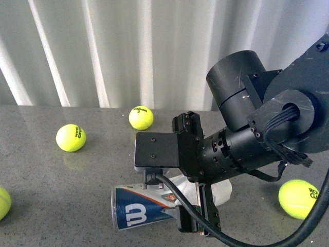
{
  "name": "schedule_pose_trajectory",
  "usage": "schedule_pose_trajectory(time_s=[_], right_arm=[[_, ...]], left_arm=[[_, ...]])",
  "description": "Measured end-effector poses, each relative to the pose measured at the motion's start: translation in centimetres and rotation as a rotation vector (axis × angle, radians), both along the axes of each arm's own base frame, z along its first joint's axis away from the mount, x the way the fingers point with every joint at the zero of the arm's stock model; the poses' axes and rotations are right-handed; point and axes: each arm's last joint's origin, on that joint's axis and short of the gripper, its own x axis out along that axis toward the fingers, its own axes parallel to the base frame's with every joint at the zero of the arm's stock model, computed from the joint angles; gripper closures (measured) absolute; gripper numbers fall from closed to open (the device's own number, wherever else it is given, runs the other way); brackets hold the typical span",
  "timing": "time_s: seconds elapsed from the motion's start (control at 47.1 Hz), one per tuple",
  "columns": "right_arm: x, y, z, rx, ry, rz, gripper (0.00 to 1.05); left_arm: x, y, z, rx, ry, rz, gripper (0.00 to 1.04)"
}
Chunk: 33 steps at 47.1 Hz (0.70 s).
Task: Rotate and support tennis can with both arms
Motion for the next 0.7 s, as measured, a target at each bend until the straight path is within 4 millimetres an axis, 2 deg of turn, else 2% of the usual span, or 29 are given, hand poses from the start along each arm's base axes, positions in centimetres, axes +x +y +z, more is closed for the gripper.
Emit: schedule_pose_trajectory(time_s=[0.17,0.403,0.552,0.637,0.701], right_arm=[[-0.6,-0.2,2.2,0.087,0.014,-0.08,0.07],[-0.9,-1.7,6.3,0.322,0.047,-0.316,0.07],[-1.6,-3.4,9.1,0.522,0.092,-0.603,0.07],[-2.0,-4.4,10.0,0.602,0.121,-0.78,0.07],[-2.3,-5.7,10.4,0.669,0.187,-1.018,0.07]], left_arm=[[0.0,0.0,0.0,0.0,0.0,0.0,0.07],[0.0,0.0,0.0,0.0,0.0,0.0,0.07],[0.0,0.0,0.0,0.0,0.0,0.0,0.07],[0.0,0.0,0.0,0.0,0.0,0.0,0.07],[0.0,0.0,0.0,0.0,0.0,0.0,0.07]])
